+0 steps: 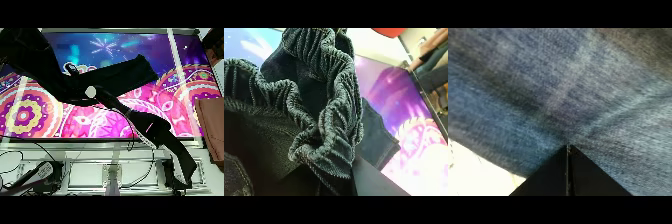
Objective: Fold the clothes and pants, and hang the long-sleeved shirts on hangers.
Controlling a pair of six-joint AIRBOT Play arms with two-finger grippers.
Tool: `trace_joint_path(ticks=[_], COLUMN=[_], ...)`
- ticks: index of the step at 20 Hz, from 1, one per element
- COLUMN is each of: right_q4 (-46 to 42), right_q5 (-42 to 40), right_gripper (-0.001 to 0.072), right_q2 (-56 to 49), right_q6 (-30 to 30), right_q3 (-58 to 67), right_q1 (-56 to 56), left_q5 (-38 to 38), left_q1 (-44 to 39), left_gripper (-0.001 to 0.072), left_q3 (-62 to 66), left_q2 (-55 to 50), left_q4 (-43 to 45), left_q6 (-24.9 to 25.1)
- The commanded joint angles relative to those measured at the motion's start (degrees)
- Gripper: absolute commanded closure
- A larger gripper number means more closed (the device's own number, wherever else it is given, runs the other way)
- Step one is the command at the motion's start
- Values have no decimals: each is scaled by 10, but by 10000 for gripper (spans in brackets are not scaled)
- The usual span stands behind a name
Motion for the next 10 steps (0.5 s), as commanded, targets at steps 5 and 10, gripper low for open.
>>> trace_joint_path(ticks=[5, 10], right_q4=[-73, -102], right_q5=[246, 351], right_gripper=[695, 694], right_q2=[61, 136], right_q6=[-6, -26], right_q3=[2, 2], right_q1=[-141, -243], left_q5=[51, 200], left_q1=[-110, -266], left_gripper=[644, 644], left_q3=[-20, -20], left_q2=[-73, -174], left_q4=[49, -12], left_q6=[-54, -56])
